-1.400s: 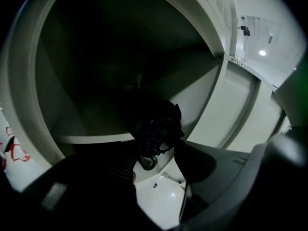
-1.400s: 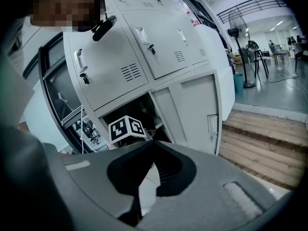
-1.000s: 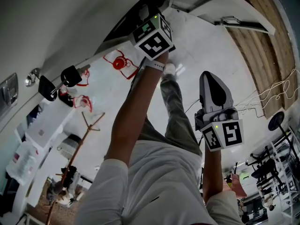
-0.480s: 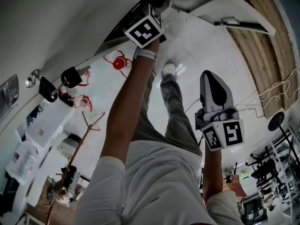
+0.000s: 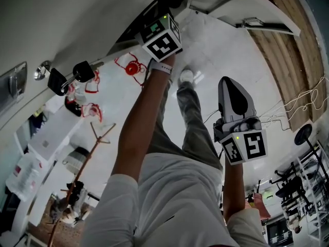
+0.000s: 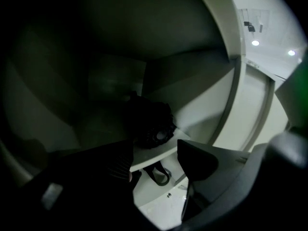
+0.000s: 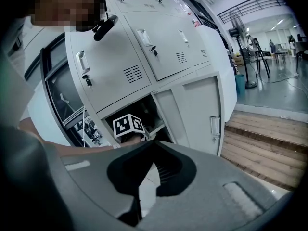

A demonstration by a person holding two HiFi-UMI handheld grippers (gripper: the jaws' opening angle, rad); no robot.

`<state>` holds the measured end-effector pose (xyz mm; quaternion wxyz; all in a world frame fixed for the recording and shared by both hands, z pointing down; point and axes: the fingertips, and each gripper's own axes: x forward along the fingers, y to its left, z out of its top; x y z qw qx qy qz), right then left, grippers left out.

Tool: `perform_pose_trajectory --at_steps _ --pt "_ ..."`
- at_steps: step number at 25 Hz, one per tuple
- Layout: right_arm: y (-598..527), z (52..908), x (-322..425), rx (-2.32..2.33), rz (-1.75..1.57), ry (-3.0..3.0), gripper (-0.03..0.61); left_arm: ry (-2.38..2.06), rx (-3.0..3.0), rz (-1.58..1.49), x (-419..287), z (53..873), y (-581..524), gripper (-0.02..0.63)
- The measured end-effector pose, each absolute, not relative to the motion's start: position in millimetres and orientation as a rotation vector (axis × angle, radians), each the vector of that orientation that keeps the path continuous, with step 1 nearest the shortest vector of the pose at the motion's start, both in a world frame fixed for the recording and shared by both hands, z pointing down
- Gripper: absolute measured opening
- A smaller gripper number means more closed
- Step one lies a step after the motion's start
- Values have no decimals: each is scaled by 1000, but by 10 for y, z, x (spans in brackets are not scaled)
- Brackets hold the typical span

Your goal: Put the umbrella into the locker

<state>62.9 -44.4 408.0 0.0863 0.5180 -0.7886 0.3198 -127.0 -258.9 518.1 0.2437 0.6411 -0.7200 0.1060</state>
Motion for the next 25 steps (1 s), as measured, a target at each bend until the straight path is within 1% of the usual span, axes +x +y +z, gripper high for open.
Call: perform_pose_trajectory --at_steps 4,8,13,15,25 --pt "-423 4006 597 1537 928 -2369 3 -1941 1782 288 -1152 5092 -2411 272" --pt "-380 3885 564 1530 909 -2387 3 -1922 1837 299 -1066 4897 -2242 211" --pt "-363 3763 610 1518 870 -2395 2 -1909 1898 319 -974 4693 -2054 109" --pt "-356 3711 642 1514 848 -2401 2 -1901 1934 341 -922 4598 -1980 18" --pt "-305 3257 659 1509 753 -2446 2 -1783 2095 297 -742 3906 -1526 17"
